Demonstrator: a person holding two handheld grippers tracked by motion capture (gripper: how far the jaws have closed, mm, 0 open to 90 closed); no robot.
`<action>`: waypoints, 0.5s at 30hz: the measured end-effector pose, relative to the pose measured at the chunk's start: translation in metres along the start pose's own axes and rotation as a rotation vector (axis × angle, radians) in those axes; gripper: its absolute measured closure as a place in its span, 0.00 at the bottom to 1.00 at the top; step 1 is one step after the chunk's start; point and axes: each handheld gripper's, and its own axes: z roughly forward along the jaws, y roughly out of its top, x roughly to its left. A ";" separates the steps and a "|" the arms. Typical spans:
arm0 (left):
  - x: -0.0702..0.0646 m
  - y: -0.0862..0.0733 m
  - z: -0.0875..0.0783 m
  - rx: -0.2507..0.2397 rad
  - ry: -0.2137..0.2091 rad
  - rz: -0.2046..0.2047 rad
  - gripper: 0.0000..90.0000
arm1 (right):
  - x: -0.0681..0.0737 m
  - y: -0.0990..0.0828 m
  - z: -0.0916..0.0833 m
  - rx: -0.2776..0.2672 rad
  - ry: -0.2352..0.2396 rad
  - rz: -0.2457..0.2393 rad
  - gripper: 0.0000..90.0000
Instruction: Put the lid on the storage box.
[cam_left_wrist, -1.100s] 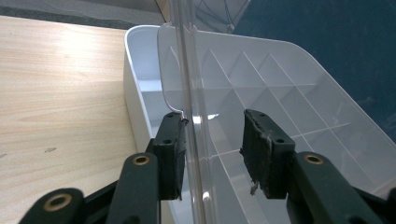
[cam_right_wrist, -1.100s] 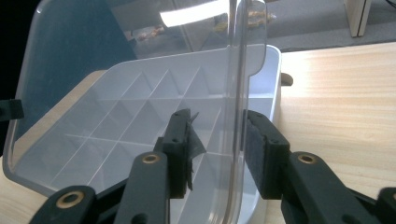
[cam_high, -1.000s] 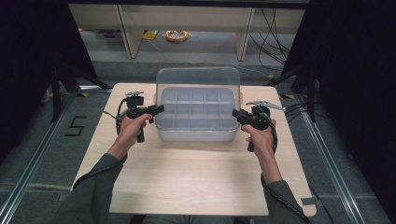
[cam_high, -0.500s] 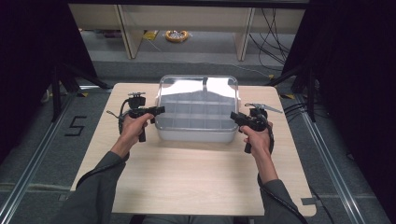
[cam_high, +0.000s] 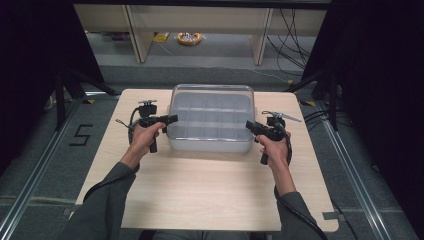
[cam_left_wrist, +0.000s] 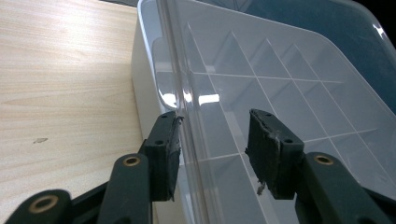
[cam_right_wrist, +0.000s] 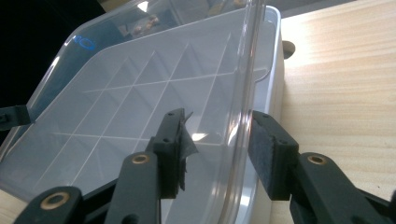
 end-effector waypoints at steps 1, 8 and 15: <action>0.000 0.000 0.000 -0.001 0.001 0.004 0.59 | 0.001 0.000 0.000 0.007 -0.002 0.010 0.65; -0.002 -0.001 0.000 -0.005 0.012 0.029 0.58 | -0.001 -0.002 0.004 0.003 -0.009 0.001 0.63; -0.005 -0.003 0.001 -0.018 0.027 0.043 0.56 | -0.001 -0.003 0.005 0.002 -0.011 0.005 0.63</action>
